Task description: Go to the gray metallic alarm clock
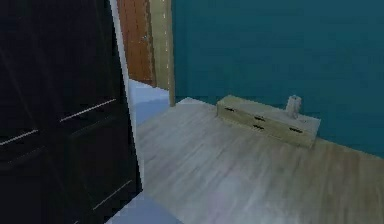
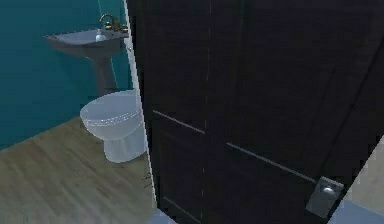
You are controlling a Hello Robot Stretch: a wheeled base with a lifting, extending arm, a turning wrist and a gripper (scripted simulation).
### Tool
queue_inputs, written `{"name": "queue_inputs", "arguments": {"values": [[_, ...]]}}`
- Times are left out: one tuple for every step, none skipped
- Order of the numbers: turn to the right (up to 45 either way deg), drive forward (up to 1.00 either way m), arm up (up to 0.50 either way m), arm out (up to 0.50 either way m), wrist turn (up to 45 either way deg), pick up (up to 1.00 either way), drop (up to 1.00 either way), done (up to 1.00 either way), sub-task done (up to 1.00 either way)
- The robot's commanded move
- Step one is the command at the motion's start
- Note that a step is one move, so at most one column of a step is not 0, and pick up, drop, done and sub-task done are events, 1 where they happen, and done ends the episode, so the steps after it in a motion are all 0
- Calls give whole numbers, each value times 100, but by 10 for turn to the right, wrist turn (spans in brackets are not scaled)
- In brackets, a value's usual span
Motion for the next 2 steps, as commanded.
{"name": "queue_inputs", "arguments": {"values": [[60, 0, 0, 0, 0, 0, 0, 0, 0], [30, 0, 0, 0, 0, 0, 0, 0, 0]]}}
